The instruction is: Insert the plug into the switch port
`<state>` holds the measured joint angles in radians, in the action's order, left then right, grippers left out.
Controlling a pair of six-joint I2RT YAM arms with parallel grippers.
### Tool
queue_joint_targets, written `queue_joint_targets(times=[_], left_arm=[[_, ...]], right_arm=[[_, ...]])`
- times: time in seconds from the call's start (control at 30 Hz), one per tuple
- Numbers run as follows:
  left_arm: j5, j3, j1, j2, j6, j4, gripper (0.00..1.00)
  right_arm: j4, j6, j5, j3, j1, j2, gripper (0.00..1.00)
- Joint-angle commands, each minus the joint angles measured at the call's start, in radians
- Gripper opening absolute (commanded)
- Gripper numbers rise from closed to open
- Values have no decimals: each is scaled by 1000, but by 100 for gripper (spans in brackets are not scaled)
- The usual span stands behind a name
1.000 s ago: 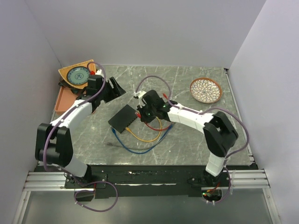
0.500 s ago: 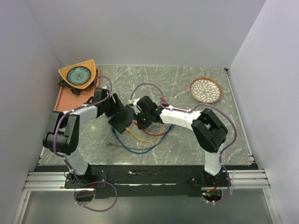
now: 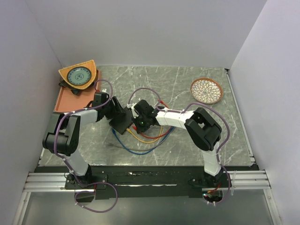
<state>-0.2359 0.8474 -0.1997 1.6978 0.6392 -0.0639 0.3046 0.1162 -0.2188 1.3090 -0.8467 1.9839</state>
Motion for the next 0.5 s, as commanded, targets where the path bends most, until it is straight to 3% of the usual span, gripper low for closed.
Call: queue_joint_targets(times=[0.0,0.47], left_arm=[[-20,-24,-4,-10,-6,19,66],[-22,-28,-6,-12,1,10,65]], right_arm=[[-33,11,16,13,-11,35,0],[60,0,33,110,-14,79,0]])
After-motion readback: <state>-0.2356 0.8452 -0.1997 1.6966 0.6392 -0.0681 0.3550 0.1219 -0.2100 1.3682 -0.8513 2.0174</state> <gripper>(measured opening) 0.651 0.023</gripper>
